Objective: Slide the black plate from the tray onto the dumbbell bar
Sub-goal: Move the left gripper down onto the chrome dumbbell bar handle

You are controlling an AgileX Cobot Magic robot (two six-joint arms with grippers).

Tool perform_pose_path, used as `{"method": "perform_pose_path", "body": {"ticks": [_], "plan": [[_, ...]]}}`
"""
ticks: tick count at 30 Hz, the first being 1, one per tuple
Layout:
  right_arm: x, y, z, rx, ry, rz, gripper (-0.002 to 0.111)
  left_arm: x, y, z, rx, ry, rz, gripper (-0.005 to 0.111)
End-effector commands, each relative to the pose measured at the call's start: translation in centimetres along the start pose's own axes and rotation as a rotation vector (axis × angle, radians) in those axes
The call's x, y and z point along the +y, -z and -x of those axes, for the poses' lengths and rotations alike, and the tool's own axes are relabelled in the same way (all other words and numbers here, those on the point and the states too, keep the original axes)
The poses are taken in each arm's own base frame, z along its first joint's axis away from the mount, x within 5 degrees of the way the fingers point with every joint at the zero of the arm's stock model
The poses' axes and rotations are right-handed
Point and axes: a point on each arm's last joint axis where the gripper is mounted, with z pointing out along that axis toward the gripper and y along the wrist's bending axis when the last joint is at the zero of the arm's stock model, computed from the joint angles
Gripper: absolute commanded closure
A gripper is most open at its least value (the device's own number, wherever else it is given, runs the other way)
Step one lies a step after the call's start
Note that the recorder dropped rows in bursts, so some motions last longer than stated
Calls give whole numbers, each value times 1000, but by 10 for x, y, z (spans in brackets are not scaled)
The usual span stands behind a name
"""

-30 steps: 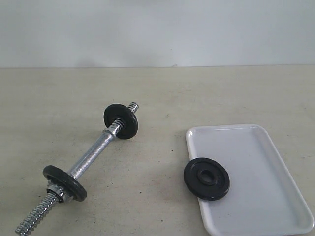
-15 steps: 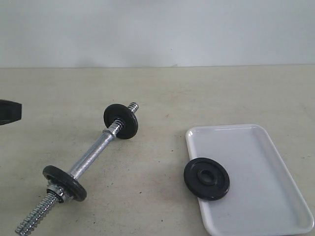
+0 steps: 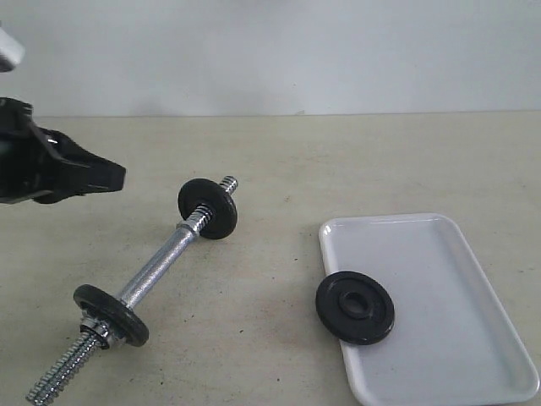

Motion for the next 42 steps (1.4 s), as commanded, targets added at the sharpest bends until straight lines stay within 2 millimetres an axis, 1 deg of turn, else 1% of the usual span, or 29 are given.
{"method": "perform_pose_path", "body": {"ticks": [1,3,7,11,15,19,22,25,30,33,37,42], "plan": [[2,1,0,18,5,22,109,-5,-32,3,40,-49,20,102],[2,1,0,21,7,24,109,-3,-46,2,60,11,51,102],[2,1,-2,27,28,25,109,11,-72,-8,163,64,118,102],[2,1,-2,27,32,25,109,20,-90,-13,236,80,134,102],[2,1,-2,27,38,25,109,21,-96,-13,270,69,114,102],[2,1,-1,20,38,21,109,19,-95,-11,316,-45,74,102],[2,1,-1,20,38,21,109,19,-95,-11,332,-80,69,94],[2,1,-1,20,38,21,109,20,-95,-11,335,-90,73,80],[2,1,-1,24,39,23,109,21,-95,-10,322,-93,83,54],[2,1,-2,26,39,24,109,21,-95,-10,324,-92,83,44],[2,1,-2,26,39,24,109,24,-99,-11,312,-65,107,42],[3,1,-4,47,39,38,109,30,-111,-20,351,-24,111,42]]}}
